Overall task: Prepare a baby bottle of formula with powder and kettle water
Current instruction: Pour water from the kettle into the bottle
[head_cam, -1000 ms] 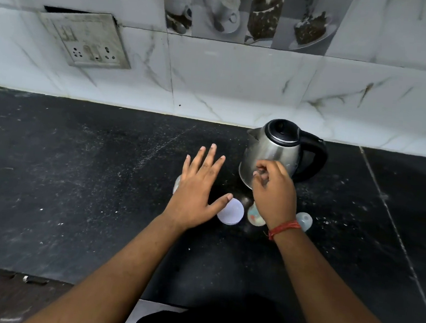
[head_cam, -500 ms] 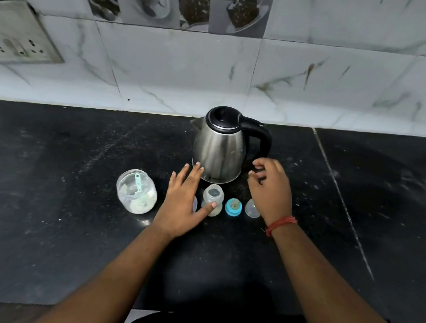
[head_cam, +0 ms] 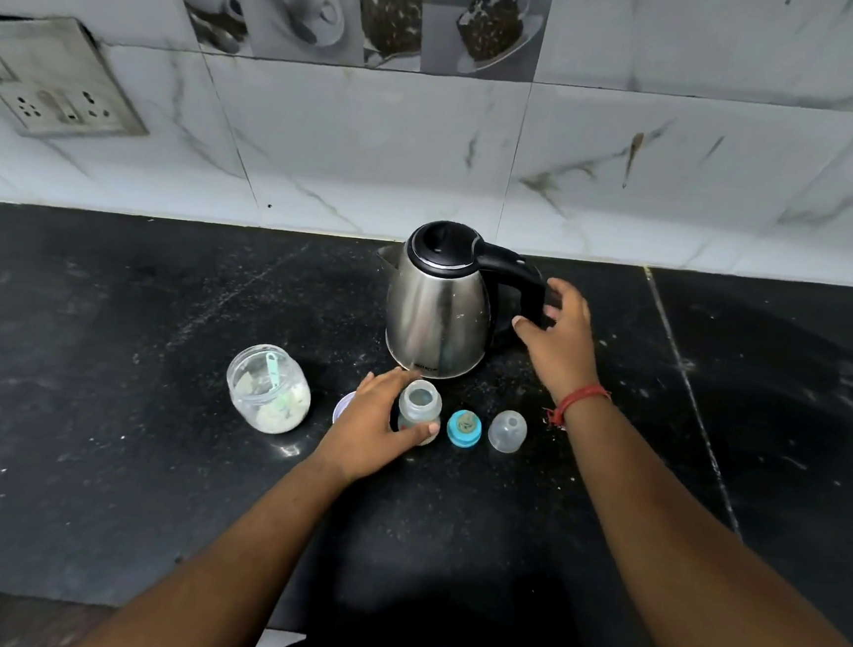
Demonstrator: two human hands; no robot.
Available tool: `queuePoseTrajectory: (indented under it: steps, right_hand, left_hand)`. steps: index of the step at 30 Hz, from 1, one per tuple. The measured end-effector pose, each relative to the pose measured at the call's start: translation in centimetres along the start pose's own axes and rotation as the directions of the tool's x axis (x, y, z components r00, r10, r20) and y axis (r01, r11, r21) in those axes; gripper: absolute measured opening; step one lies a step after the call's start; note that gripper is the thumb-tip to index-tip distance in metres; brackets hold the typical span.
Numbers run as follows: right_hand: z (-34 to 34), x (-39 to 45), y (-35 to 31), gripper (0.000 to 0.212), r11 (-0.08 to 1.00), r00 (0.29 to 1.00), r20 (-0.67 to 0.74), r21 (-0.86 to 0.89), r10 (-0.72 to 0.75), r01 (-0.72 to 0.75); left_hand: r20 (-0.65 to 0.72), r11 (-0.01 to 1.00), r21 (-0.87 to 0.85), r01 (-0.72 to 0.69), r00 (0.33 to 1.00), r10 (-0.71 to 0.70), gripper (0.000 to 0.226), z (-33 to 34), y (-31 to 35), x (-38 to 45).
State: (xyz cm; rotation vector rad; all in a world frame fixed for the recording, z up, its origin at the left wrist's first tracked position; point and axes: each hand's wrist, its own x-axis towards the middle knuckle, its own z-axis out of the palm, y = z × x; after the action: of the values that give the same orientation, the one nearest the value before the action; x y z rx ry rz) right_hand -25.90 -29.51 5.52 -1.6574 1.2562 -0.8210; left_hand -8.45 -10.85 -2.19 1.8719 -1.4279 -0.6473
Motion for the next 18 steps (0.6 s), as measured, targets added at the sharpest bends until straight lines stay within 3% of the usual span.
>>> queuePoseTrajectory:
  steps: [4,12,18]
  right_hand:
    - [0.9,1.7,0.6,0.063,0.998,0.996,0.092,0.062,-0.004,-0.002]
    - [1.3,2.7,0.1,0.022,0.994,0.999,0.034,0.112,-0.002,-0.002]
    - [1.3,3.1,0.1,0.020,0.998,0.996,0.085,0.065,-0.033,0.027]
  left_hand:
    - [0.038,0.997,-0.059,0.040,0.999,-0.037,0.057,-0.2,0.1,0.0]
    - [0.008,0.986,-0.141,0.085,0.996,-0.085,0.046,-1.3,0.8,-0.5]
    - [-0.073,0.981,-0.181,0.068,0.994,-0.082,0.041,-2.8,1.3,-0.4]
